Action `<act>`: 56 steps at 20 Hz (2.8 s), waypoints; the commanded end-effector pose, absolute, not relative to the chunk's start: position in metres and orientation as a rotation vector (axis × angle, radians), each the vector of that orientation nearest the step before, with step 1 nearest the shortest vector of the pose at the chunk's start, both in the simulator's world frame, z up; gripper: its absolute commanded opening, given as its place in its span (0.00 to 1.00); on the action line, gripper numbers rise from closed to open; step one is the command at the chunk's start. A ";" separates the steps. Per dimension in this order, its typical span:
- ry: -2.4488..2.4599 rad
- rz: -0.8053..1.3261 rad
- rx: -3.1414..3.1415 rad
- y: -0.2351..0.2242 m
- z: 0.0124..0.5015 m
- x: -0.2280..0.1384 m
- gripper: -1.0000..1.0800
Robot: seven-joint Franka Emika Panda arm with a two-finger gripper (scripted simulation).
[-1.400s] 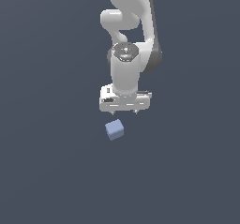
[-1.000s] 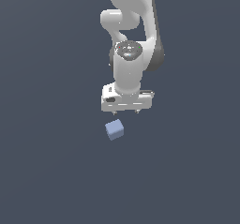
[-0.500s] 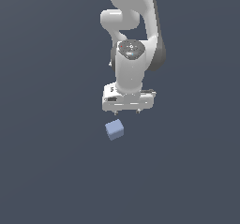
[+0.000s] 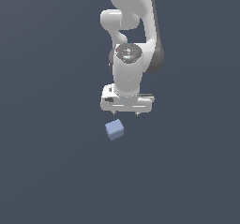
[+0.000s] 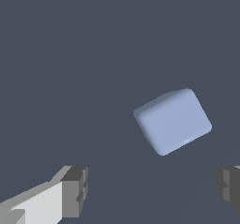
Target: Pick up the object and move it to a goal position.
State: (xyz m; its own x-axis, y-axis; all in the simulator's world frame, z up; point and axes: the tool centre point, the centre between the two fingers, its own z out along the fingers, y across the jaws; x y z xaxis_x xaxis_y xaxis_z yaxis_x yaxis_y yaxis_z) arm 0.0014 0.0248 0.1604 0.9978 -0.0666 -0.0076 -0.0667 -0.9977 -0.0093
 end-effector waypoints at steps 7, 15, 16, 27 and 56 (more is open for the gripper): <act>0.470 0.016 -3.093 0.015 0.147 0.006 0.96; 0.849 0.019 -3.012 0.003 0.134 0.010 0.96; 0.895 0.018 -2.999 0.002 0.132 0.011 0.96; 1.384 0.012 -2.814 -0.015 0.115 0.017 0.96; 1.696 0.000 -2.645 -0.026 0.065 0.019 0.96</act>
State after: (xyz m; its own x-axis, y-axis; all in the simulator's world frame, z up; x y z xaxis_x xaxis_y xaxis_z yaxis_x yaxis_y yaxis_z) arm 0.0193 -0.0265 0.0723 0.4177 -0.9086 -0.0001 -0.9086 -0.4177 0.0003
